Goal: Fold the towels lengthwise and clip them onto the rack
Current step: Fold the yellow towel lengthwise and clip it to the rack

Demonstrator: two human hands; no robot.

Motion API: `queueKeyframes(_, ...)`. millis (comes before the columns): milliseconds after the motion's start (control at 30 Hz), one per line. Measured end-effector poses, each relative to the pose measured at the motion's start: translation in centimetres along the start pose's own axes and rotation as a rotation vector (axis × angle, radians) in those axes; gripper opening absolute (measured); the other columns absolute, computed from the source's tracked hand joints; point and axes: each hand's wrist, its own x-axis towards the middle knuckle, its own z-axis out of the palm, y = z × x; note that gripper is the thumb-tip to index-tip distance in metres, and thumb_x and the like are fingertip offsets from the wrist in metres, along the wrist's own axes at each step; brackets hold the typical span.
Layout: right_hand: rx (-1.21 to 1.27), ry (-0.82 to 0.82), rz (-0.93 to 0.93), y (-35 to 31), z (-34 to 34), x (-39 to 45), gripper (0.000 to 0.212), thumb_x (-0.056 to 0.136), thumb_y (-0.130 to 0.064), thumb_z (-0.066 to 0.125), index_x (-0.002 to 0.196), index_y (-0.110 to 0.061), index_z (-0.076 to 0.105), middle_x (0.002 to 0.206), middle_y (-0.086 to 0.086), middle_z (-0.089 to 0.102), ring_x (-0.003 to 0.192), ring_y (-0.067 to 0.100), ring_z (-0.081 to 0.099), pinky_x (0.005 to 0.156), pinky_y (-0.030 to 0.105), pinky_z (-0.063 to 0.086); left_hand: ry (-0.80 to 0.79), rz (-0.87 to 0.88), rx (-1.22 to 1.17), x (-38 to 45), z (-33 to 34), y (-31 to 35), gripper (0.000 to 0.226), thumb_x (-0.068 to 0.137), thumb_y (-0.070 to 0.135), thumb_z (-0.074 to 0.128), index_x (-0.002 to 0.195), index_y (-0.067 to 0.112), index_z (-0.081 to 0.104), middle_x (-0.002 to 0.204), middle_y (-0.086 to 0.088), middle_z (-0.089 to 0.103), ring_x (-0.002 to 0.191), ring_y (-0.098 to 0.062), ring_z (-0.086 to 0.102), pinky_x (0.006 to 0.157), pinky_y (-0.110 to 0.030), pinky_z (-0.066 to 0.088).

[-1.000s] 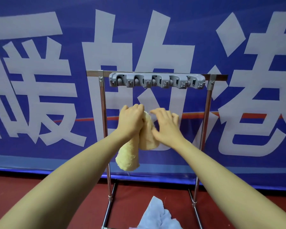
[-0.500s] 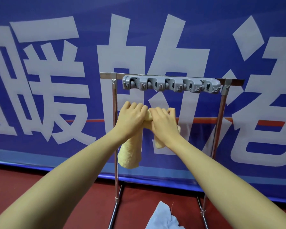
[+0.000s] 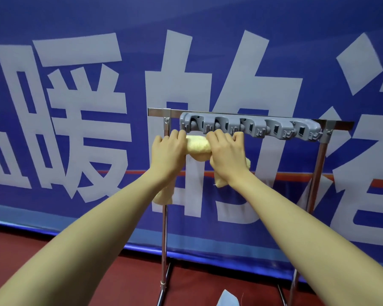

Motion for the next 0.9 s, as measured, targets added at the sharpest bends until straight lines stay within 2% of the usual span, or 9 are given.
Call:
queueKeyframes(167,0.12,0.06,-0.003,-0.8,2.3,3.4,0.039,0.062,0.004,0.06,0.099,-0.009,0.061,0.082,0.011,0.059,0.067,0.029,0.056,0.064,0.04,0.04,0.1,0.064,0.04,3.7,0.9,-2.3,0.036,0.051,-0.005,0.078,0.076,0.006,0.056,0.063,-0.007,0.057,0.044,-0.023,0.052,0.051,-0.025,0.027)
queueKeyframes(333,0.271,0.038,0.069,-1.0,4.7,6.2,0.029,0.067,-0.008,0.047,0.092,-0.01,0.06,0.08,0.009,0.058,0.068,0.029,0.054,0.067,0.035,0.031,0.13,0.11,0.043,6.6,2.6,-4.3,0.039,0.05,0.001,0.081,0.078,0.007,0.055,0.067,-0.007,0.059,0.044,-0.024,0.053,0.052,-0.026,0.028)
queueKeyframes(433,0.262,0.073,0.04,-1.0,5.9,7.1,0.026,0.077,-0.032,0.046,0.091,-0.012,0.058,0.079,0.004,0.057,0.067,0.023,0.053,0.068,0.033,0.029,0.15,0.134,0.043,7.9,3.1,-5.2,0.037,0.048,-0.001,0.08,0.073,0.007,0.054,0.062,-0.006,0.055,0.038,-0.022,0.044,0.05,-0.024,0.026)
queueKeyframes(500,0.206,0.111,0.059,-1.0,6.7,7.6,0.037,0.079,-0.05,0.055,0.088,-0.014,0.056,0.077,0.001,0.058,0.066,0.019,0.052,0.068,0.031,0.026,0.162,0.151,0.061,8.7,3.4,-5.7,0.039,0.044,-0.002,0.08,0.072,0.007,0.054,0.06,-0.005,0.052,0.037,-0.019,0.03,0.049,-0.022,0.023)
queueKeyframes(567,0.147,0.113,0.097,-1.2,7.5,8.2,0.044,0.076,-0.057,0.063,0.084,-0.014,0.056,0.075,0.0,0.058,0.064,0.018,0.053,0.068,0.032,0.027,0.183,0.161,0.08,9.3,3.9,-6.0,0.039,0.042,-0.003,0.079,0.07,0.007,0.055,0.059,-0.005,0.051,0.04,-0.017,0.022,0.048,-0.022,0.022)
queueKeyframes(600,0.121,0.111,0.107,-1.3,7.8,8.4,0.042,0.075,-0.054,0.067,0.081,-0.014,0.055,0.072,0.0,0.057,0.062,0.019,0.053,0.068,0.033,0.028,0.187,0.162,0.078,9.5,4.1,-6.2,0.038,0.043,-0.004,0.078,0.071,0.007,0.055,0.059,-0.005,0.051,0.04,-0.017,0.022,0.048,-0.022,0.022)
queueKeyframes(667,0.065,0.131,0.097,-1.3,8.1,8.9,0.033,0.067,-0.033,0.079,0.077,-0.014,0.054,0.067,0.0,0.055,0.058,0.02,0.051,0.068,0.034,0.025,0.19,0.153,0.051,9.8,4.6,-6.4,0.036,0.048,-0.005,0.077,0.073,0.006,0.055,0.061,-0.006,0.051,0.04,-0.017,0.025,0.046,-0.023,0.023)
queueKeyframes(767,0.021,0.179,0.072,-1.0,8.1,9.4,0.031,0.057,-0.007,0.077,0.075,-0.013,0.053,0.065,0.001,0.052,0.057,0.02,0.048,0.068,0.034,0.02,0.223,0.139,0.023,10.0,5.1,-6.4,0.035,0.049,-0.005,0.076,0.075,0.006,0.055,0.062,-0.006,0.052,0.041,-0.015,0.025,0.046,-0.022,0.022)
queueKeyframes(900,-0.012,0.198,0.075,-0.8,8.2,9.4,0.032,0.053,-0.001,0.073,0.075,-0.012,0.052,0.067,0.003,0.053,0.061,0.022,0.049,0.069,0.035,0.021,0.253,0.117,-0.019,10.0,6.0,-6.1,0.037,0.047,-0.005,0.076,0.075,0.005,0.055,0.063,-0.006,0.052,0.04,-0.015,0.025,0.043,-0.022,0.024)
